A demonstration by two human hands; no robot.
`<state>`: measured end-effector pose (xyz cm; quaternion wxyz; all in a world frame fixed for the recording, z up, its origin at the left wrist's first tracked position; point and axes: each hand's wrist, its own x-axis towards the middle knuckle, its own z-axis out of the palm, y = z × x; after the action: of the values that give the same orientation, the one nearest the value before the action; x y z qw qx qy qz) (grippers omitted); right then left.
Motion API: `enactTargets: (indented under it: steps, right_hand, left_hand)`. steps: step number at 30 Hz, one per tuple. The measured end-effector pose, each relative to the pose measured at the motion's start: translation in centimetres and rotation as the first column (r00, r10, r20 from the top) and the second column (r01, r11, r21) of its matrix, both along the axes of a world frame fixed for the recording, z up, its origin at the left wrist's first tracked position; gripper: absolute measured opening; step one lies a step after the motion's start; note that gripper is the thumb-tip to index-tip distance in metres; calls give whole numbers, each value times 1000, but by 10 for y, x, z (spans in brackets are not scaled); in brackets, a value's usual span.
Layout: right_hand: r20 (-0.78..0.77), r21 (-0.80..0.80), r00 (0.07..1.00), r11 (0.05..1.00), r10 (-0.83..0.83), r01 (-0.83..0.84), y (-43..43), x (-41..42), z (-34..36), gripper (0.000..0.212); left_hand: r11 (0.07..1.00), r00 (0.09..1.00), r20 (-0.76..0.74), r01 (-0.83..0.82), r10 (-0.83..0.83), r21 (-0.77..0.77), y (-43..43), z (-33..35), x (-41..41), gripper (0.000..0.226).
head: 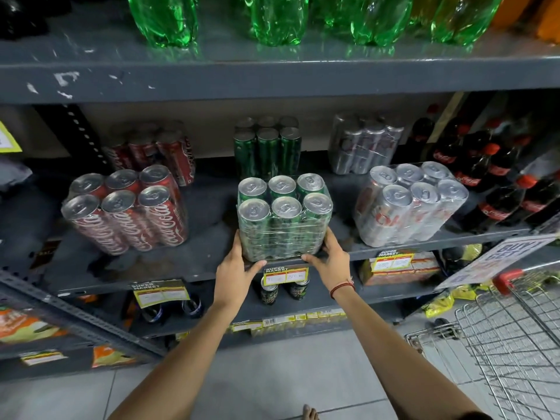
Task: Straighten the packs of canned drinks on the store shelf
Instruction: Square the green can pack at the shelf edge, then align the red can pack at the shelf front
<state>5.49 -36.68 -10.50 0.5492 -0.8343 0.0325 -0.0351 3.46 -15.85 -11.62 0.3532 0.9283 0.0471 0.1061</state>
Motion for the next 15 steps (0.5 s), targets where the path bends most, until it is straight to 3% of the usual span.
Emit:
enactTargets:
  steps: [4, 7, 10, 15]
  right_hand:
    - [-12, -20, 997, 997, -70, 70, 7, -5, -1, 80]
    - [60, 12, 957, 959, -284, 284, 28, -21, -9, 71]
    - [129, 128, 896, 904, -424, 409, 66, -43, -12, 45]
    - [249, 167, 924, 953, -289, 253, 142, -55, -8, 26]
  left_hand:
    - [993, 998, -27, 55, -58, -101, 6, 6, 1, 87]
    - [969, 996, 3, 92, -93, -230, 18, 8, -1, 82]
    - [931, 995, 79, -28, 61, -364, 43, 17, -10, 64]
    - [842, 874, 258, -256, 411, -475, 120, 24, -19, 33]
